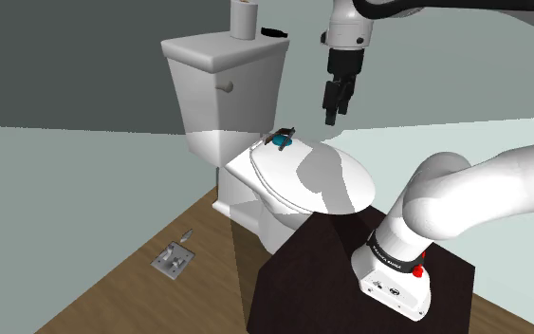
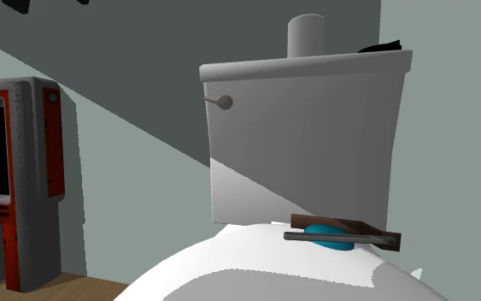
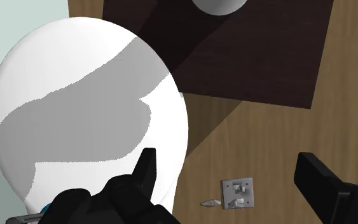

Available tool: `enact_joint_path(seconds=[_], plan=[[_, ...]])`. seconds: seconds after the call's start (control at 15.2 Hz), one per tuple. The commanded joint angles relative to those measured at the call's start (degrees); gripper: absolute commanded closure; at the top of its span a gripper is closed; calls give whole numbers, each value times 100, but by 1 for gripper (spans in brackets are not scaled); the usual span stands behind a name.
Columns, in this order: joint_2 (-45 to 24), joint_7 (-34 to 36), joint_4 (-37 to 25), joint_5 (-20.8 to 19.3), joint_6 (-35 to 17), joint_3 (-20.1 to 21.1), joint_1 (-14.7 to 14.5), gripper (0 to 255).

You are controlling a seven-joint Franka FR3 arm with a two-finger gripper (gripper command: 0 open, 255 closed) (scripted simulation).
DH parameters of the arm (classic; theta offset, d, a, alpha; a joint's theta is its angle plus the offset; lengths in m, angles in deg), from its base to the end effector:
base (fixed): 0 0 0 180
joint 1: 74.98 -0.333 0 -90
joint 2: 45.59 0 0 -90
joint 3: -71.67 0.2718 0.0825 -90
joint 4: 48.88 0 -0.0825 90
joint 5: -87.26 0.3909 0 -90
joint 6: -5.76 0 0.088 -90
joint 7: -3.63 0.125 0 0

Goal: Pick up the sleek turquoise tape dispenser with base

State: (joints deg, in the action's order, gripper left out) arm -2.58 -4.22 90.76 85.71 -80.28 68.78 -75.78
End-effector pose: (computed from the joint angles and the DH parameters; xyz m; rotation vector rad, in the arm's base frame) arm 0.3361 -0.0165 0.4854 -3.1010 -0.1830 0.2870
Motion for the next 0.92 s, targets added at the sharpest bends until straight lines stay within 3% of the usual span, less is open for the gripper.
enact_joint_path(seconds=[0.0, 0.86], plan=[[0, 0, 0, 0, 0, 0, 0, 0], [-2663, 1100, -516, -144, -2085, -95, 480, 0]])
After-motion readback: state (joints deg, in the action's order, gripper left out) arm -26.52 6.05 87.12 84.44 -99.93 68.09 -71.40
